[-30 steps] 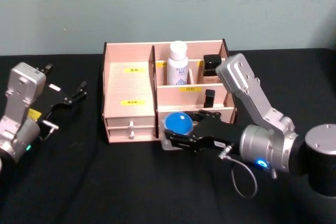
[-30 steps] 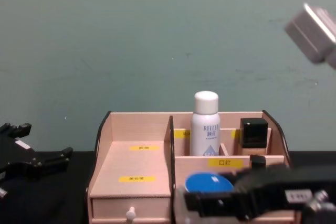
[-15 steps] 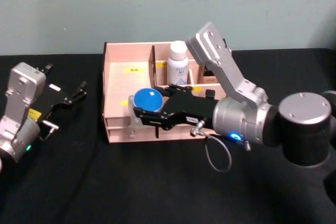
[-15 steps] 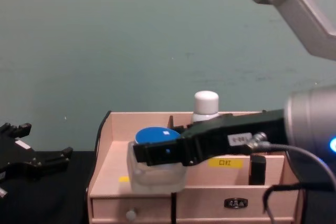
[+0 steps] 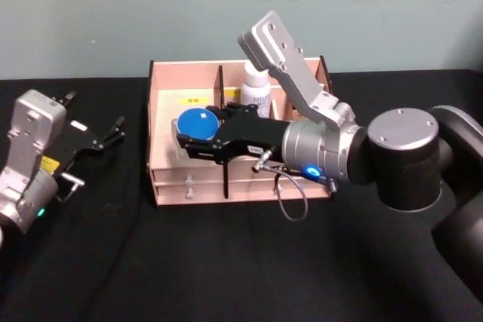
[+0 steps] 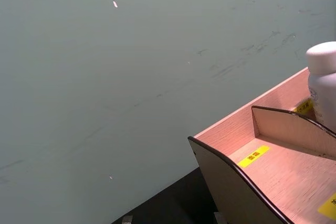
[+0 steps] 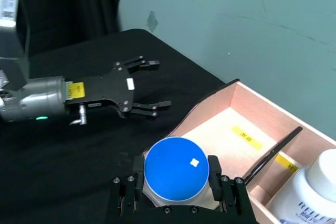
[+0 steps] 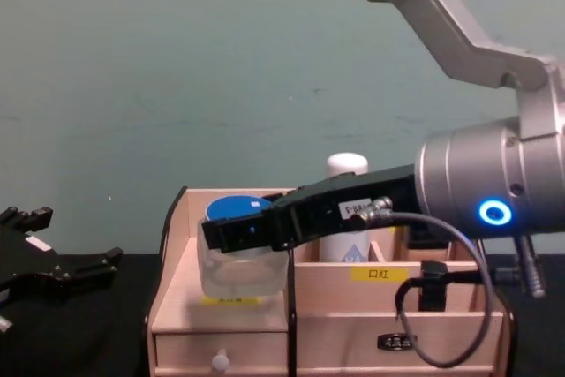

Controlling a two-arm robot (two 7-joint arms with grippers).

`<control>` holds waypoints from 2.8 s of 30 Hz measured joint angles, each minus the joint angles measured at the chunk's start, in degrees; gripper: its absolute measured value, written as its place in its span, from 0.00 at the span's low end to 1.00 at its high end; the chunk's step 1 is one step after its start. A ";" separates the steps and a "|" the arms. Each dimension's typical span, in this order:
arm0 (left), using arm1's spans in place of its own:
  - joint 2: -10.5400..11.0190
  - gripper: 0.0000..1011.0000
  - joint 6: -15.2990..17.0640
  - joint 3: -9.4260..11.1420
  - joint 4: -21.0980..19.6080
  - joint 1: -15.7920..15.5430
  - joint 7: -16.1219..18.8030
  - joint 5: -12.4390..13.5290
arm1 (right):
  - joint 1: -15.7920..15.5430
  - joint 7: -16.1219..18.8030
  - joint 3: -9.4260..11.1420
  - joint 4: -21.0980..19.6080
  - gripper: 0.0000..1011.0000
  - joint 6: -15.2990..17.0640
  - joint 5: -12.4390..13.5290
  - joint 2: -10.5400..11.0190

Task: Pick up the facial cleanser and watermelon frost from the table and place them into the tiered storage box.

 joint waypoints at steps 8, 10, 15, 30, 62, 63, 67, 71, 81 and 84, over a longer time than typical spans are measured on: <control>0.00 0.99 0.00 0.00 0.00 0.00 0.00 0.00 | 2.14 -0.96 -0.19 3.90 0.72 -0.30 -1.18 -2.10; 0.00 0.99 0.00 0.00 0.00 0.00 0.00 0.00 | 2.52 -1.10 -0.18 4.74 0.72 -0.39 -1.37 -2.50; 0.00 0.99 0.00 0.00 0.00 0.00 0.00 0.00 | 3.84 -1.28 -0.16 7.45 0.72 -0.89 -2.10 -3.86; 0.00 0.99 0.00 0.00 0.00 0.00 0.00 0.00 | 6.61 -0.84 -0.95 12.76 0.72 -1.29 -4.43 -6.76; 0.00 0.99 0.00 0.00 0.00 0.00 0.00 0.00 | 7.62 -0.47 -0.29 16.89 0.72 -1.61 -7.08 -8.94; 0.00 0.99 0.00 0.00 0.00 0.00 0.00 0.00 | 7.62 -0.48 -0.29 16.89 0.74 -1.60 -7.06 -8.93; 0.00 0.99 0.00 0.00 0.00 0.00 0.00 0.00 | 7.61 -0.49 -0.28 16.88 0.83 -1.60 -7.03 -8.91; 0.00 0.99 0.00 0.00 0.00 0.00 0.00 0.00 | 7.59 -0.49 -0.28 16.86 0.94 -1.61 -6.99 -8.89; 0.00 0.99 0.00 0.00 0.00 0.00 0.00 0.00 | 7.21 -0.48 0.14 16.36 0.99 -2.01 -6.94 -8.81; 0.00 0.99 0.00 0.00 0.00 0.00 0.00 0.00 | 6.65 -0.38 0.82 15.07 0.99 -2.91 -6.84 -8.51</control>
